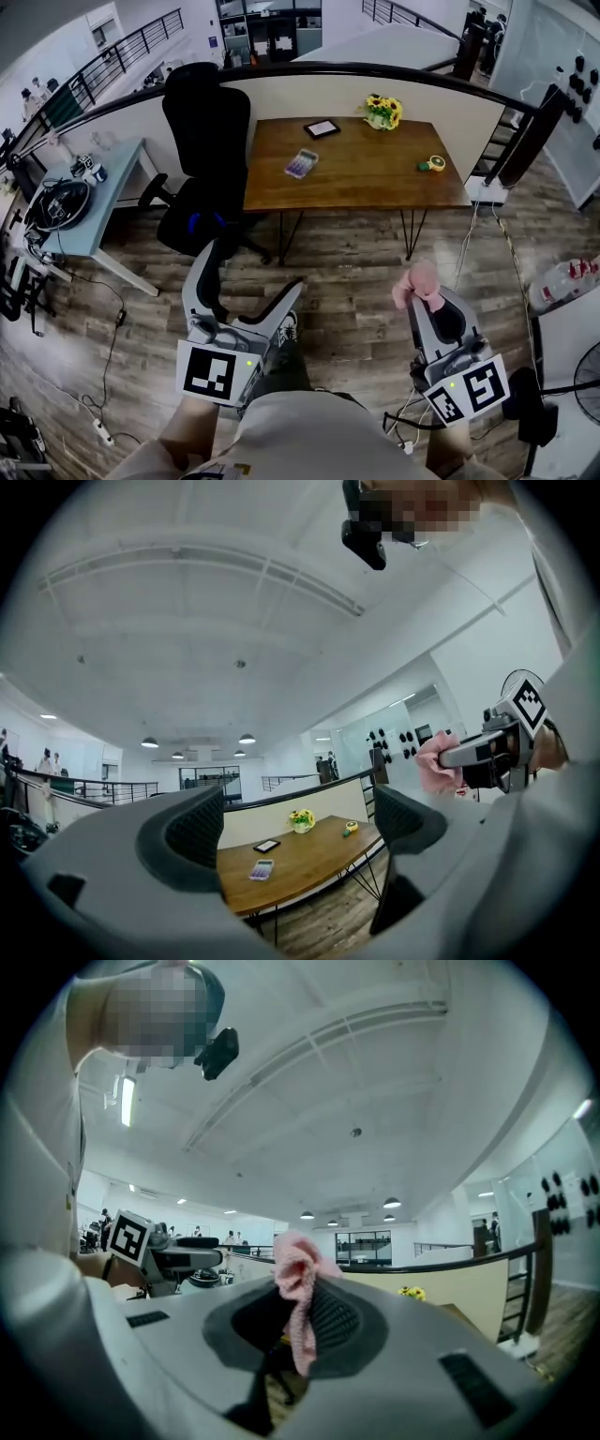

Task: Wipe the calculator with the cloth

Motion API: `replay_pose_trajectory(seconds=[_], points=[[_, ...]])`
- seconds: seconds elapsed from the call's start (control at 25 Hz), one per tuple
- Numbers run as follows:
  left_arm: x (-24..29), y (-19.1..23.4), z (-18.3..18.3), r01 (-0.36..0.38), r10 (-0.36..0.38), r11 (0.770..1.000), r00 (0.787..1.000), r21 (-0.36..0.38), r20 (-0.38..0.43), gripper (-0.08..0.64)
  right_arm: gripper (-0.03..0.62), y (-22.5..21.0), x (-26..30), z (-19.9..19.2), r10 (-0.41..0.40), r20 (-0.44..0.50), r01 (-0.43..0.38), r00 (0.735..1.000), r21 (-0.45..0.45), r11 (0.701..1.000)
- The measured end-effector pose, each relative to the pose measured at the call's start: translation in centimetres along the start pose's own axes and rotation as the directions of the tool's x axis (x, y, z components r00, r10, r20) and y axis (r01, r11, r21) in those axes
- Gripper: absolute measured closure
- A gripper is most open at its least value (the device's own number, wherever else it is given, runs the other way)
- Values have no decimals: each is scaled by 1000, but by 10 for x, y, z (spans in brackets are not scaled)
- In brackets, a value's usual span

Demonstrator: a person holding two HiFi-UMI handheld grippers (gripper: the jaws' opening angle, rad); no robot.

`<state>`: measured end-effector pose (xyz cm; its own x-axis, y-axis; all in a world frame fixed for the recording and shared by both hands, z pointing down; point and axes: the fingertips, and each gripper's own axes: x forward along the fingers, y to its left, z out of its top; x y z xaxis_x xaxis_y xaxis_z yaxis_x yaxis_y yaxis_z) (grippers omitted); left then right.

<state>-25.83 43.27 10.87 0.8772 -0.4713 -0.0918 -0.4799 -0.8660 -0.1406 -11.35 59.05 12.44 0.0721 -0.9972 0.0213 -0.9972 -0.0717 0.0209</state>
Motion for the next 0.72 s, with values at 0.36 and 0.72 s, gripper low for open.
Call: replay_pose_trajectory(seconds=[0.36,0.72], points=[[81,58,-32,39,-40,999,998,-21,-47,83,537,-30,108,-9,44,-5,-43,999,124,991],[169,133,-64,79,-80,997,992,-17,-94,83,537,-55,226,-17,33,-56,-26,998,118,993]])
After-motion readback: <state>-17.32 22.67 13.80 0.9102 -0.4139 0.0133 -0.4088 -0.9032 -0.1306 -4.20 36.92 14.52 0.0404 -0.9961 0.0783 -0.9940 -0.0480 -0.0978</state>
